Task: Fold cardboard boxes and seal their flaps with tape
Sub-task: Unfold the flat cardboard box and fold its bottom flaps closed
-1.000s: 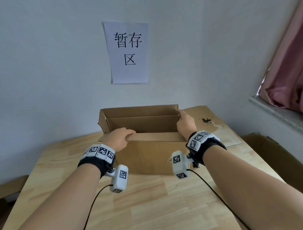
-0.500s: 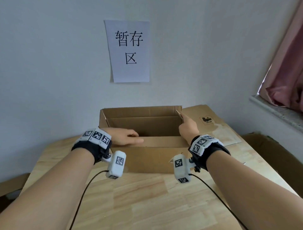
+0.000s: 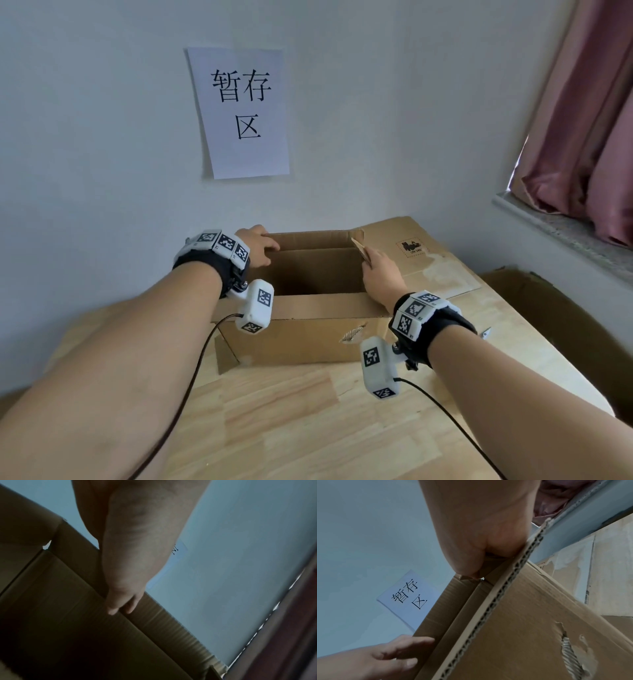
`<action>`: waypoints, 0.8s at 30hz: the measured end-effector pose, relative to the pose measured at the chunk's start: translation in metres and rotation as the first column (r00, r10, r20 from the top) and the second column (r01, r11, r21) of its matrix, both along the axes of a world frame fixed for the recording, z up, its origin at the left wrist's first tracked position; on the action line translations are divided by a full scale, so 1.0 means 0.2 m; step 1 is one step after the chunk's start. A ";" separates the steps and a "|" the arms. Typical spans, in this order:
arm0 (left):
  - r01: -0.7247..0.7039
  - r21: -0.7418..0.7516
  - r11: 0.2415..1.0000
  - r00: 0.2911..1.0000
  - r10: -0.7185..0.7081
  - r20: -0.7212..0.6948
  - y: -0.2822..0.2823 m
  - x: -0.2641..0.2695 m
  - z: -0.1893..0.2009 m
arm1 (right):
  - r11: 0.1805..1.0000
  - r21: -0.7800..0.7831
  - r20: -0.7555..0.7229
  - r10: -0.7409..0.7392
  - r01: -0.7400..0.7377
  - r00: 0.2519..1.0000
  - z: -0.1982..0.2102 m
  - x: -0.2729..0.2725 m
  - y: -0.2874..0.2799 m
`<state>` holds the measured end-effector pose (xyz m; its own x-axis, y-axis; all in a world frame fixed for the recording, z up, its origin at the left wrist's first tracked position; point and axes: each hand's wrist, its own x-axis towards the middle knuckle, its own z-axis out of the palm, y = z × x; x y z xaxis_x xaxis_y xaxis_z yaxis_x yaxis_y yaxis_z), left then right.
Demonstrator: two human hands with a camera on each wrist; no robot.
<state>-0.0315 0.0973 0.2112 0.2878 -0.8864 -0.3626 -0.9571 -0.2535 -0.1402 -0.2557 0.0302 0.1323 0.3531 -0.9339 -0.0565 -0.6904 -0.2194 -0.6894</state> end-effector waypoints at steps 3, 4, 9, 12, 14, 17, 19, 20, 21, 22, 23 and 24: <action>-0.029 0.029 0.999 0.999 0.028 0.044 0.00 -0.01 -0.02 | 0.999 0.038 -0.031 0.012 -0.010 0.999 0.05 0.01 -0.01; -0.035 0.028 0.999 0.999 0.033 0.041 0.00 -0.01 -0.02 | 0.999 0.045 -0.090 0.020 -0.016 0.996 0.07 0.01 -0.02; -0.045 0.014 0.999 0.999 0.046 -0.013 -0.02 0.03 0.04 | 1.000 0.016 -0.222 -0.001 0.005 0.975 0.17 -0.03 -0.06; -0.057 -0.080 0.995 0.997 0.053 -0.061 -0.05 0.03 0.06 | 0.998 0.039 -0.192 0.057 -0.050 0.980 0.17 -0.04 -0.08; -0.131 -0.206 0.970 0.991 0.121 -0.059 -0.06 0.02 0.05 | 0.997 0.041 -0.230 0.075 -0.068 0.970 0.17 -0.05 -0.08; -0.235 -0.343 0.910 0.972 0.218 -0.088 -0.07 0.01 0.04 | 0.995 0.067 -0.258 0.091 -0.076 0.962 0.17 -0.09 -0.08; -0.214 -0.255 0.943 0.976 0.197 -0.089 -0.07 0.01 0.04 | 0.993 0.085 -0.272 0.100 -0.079 0.957 0.17 -0.11 -0.08; -0.191 -0.207 0.960 0.981 0.182 -0.063 -0.08 0.00 0.04 | 0.993 0.083 -0.275 0.100 -0.080 0.956 0.17 -0.11 -0.07; -0.176 -0.198 0.964 0.984 0.171 -0.038 -0.08 -0.01 0.03 | 0.994 0.075 -0.272 0.097 -0.080 0.957 0.16 -0.11 -0.07; -0.165 -0.203 0.965 0.986 0.167 -0.009 -0.08 -0.02 0.02 | 0.995 0.067 -0.274 0.094 -0.079 0.957 0.17 -0.11 -0.06; -0.160 -0.221 0.962 0.986 0.166 0.006 -0.07 -0.02 0.01 | 0.995 0.063 -0.277 0.092 -0.078 0.956 0.16 -0.10 -0.06; -0.159 -0.234 0.959 0.986 0.166 0.012 -0.07 -0.01 0.00 | 0.995 0.066 -0.286 0.093 -0.077 0.954 0.15 -0.09 -0.05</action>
